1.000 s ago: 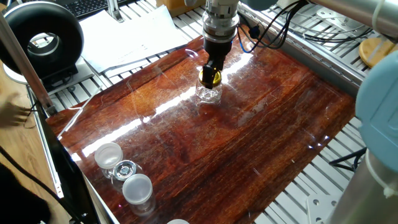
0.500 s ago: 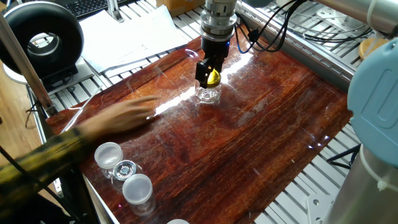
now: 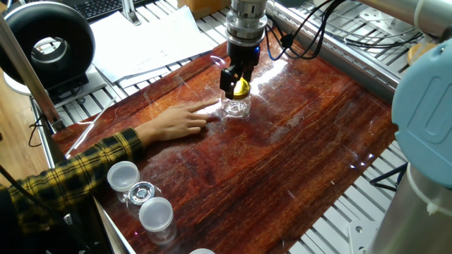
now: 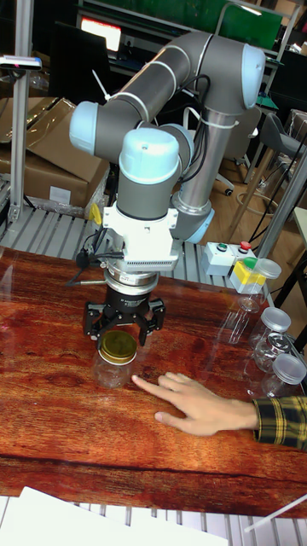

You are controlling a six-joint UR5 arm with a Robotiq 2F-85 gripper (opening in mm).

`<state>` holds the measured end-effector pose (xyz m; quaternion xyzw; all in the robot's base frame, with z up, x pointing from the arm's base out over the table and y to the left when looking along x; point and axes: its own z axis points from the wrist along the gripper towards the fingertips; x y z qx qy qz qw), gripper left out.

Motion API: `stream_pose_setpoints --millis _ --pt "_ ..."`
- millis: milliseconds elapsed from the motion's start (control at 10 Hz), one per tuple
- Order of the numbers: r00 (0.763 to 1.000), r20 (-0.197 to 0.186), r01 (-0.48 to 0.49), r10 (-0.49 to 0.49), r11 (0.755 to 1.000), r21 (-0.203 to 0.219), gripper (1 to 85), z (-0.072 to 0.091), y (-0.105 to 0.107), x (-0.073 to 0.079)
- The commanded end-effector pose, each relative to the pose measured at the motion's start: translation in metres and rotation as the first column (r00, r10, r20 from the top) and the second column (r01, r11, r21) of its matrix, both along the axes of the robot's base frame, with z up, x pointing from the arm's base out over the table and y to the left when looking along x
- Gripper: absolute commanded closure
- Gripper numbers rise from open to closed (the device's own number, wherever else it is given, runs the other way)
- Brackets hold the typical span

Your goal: Unscrew the lid from the jar

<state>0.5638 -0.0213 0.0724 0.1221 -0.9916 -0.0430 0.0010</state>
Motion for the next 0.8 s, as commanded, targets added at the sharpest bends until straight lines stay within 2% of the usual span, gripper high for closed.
stream_pose_setpoints --millis 0,700 --pt "1.000 0.005 0.009 -0.010 1.000 0.011 9.7 0.0021 0.0021 0.0022" --pt "1.000 0.011 0.021 -0.021 1.000 0.015 11.7 0.0019 0.0033 0.0046"
